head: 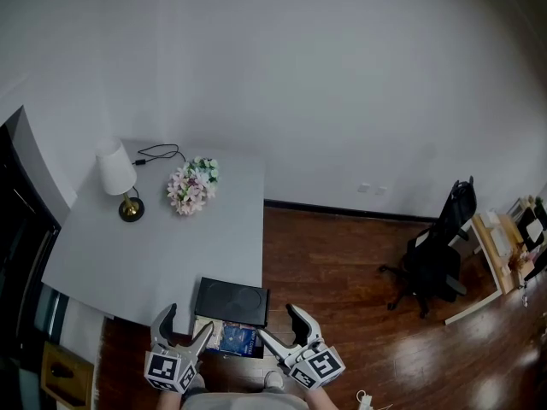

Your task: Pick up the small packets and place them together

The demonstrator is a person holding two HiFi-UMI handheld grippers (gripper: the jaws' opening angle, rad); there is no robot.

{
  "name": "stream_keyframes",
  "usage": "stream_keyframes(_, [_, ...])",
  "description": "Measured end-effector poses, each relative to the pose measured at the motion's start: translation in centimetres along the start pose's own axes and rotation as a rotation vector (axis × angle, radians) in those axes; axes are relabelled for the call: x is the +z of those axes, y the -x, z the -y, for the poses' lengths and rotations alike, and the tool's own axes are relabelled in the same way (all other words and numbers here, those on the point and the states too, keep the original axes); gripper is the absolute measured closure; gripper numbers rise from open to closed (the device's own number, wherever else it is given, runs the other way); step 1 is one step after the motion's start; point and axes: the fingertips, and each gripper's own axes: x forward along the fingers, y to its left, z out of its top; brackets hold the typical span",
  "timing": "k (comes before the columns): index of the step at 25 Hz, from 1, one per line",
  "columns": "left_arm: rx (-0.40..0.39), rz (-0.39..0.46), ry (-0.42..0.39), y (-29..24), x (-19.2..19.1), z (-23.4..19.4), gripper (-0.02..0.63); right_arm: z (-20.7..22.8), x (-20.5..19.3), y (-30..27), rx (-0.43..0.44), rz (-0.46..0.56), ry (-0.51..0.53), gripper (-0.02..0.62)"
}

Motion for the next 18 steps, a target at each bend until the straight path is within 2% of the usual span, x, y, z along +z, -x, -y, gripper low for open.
stream_keyframes(3, [0.048, 0.076, -0.118, 0.6, 4.3, -0.9, 0.198, -0.3, 0.2, -0.5, 0.010, -0.004, 0.030, 0.218])
stream_keyframes(5, [0.059, 0.120, -0.150, 1.1, 6.3, -1.2, 0.192, -0.5, 0.3, -0.6, 0.014, -0.004, 0.040, 0.218])
stream_keyframes(8, [0.073, 0.168, -0.116, 1.6, 7.8, -1.8, 0.207, -0.5, 0.8, -0.4, 0.009, 0.005, 0.046, 0.218])
stream_keyframes(12, [0.095, 0.188, -0.137, 2.0, 8.0, -2.3, 0.210, -0.3, 0.5, -0.5, 0.005, -0.016, 0.020, 0.218])
stream_keyframes(16, [0.110, 0.169, -0.100, 2.2, 6.8, -3.1, 0.209, -0.5, -4.0, -1.8, 0.043, -0.150, -0.095, 0.218])
stream_keyframes(18, [0.118, 0.133, -0.036, 2.3, 5.5, -3.7, 0.210, -1.1, -7.0, -2.7, 0.070, -0.219, -0.158, 0.218])
